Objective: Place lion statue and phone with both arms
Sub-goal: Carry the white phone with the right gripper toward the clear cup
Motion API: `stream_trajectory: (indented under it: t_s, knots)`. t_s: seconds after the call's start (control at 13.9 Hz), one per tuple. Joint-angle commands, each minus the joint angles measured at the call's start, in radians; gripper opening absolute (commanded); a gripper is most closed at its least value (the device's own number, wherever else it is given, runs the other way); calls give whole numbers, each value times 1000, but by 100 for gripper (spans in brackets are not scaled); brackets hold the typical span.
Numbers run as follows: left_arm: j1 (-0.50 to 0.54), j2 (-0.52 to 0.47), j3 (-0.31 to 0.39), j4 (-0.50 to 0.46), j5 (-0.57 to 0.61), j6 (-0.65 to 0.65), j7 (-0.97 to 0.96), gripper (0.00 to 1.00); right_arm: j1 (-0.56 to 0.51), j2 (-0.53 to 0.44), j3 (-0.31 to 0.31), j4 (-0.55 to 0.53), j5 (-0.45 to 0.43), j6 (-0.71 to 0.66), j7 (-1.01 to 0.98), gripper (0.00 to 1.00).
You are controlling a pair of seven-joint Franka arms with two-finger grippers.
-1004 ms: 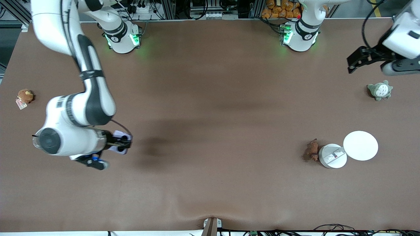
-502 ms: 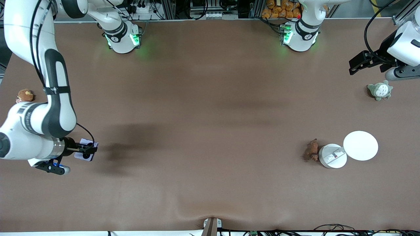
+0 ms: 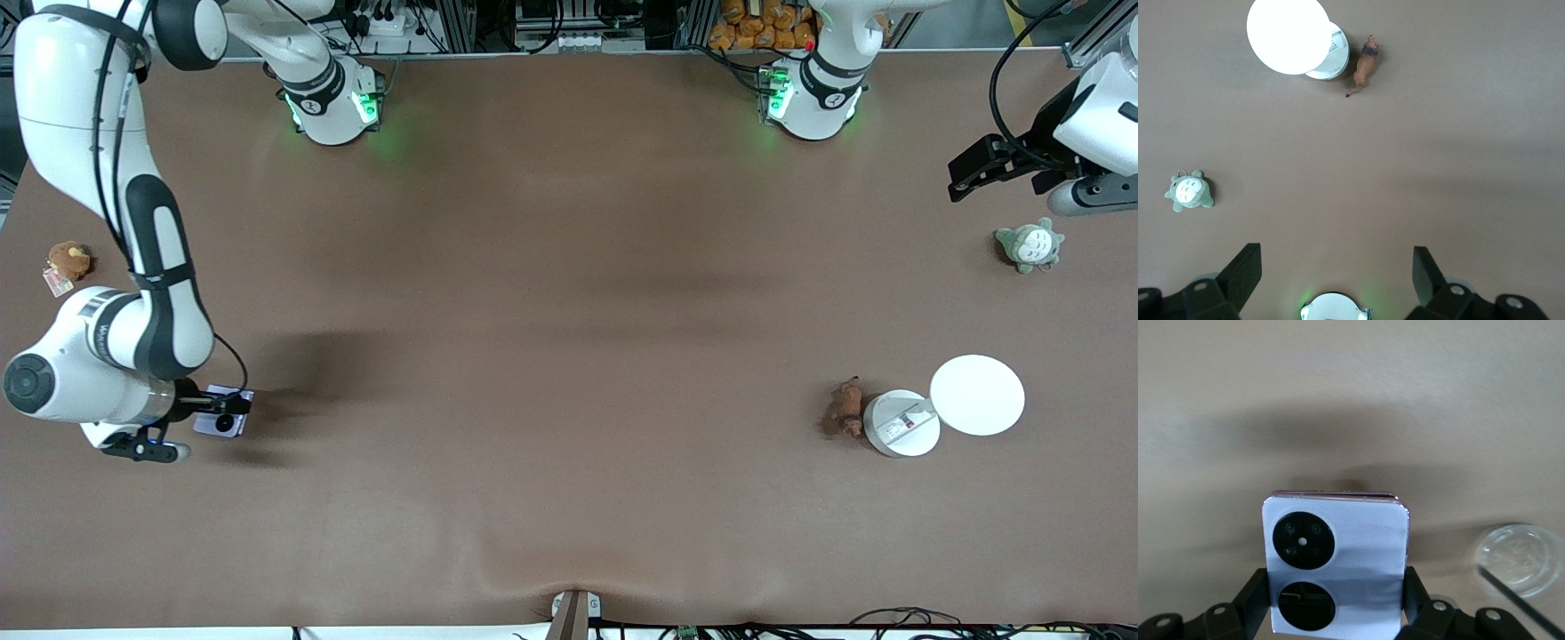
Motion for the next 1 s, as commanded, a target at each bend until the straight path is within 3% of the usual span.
stream_trajectory:
  t_s: [0.0, 0.72, 0.86, 0.93]
  knots:
    - [7, -14, 0, -10, -23, -1, -2, 100, 7, -22, 25, -91, 14, 88, -9, 0]
    - [9, -17, 0, -3, -23, -1, 13, 100, 1, -20, 40, -136, 18, 101, -11, 1]
    - [7, -17, 0, -2, -23, -1, 13, 100, 0, -20, 40, -135, 18, 101, -11, 26]
    - [9, -17, 0, -2, -23, -1, 13, 100, 1, -20, 40, -133, 18, 101, -11, 65]
